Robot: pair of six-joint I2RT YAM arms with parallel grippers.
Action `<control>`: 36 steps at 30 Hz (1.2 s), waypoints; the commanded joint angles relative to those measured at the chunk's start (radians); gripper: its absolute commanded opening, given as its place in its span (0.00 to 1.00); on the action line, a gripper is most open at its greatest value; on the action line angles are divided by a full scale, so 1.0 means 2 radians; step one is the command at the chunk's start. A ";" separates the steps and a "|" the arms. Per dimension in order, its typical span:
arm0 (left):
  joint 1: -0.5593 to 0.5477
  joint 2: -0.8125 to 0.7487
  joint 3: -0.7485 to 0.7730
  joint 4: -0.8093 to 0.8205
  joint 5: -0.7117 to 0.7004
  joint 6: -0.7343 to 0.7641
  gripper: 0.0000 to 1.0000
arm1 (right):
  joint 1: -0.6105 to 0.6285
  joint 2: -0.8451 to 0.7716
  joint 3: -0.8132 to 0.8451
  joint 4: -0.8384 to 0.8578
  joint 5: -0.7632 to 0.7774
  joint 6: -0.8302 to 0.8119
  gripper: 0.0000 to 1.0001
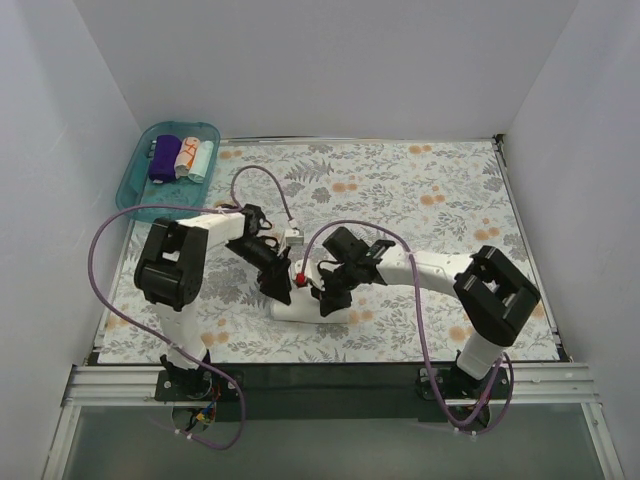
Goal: Roll the towels
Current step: Roll the towel
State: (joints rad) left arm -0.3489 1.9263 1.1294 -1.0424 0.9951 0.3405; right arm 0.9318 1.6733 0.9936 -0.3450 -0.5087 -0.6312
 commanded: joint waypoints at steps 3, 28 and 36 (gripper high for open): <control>0.075 -0.095 0.002 0.095 -0.070 0.004 0.65 | -0.039 0.067 0.009 -0.109 -0.088 0.017 0.01; -0.119 -0.509 -0.223 0.186 -0.262 0.076 0.80 | -0.105 0.377 0.225 -0.295 -0.182 0.023 0.01; -0.241 -0.445 -0.242 0.243 -0.353 0.012 0.65 | -0.126 0.433 0.270 -0.308 -0.194 0.049 0.01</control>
State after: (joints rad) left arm -0.7769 1.0100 0.6582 -0.6434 0.3855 0.4236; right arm 0.6876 2.4149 1.5490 -1.0775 -1.2346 -0.4664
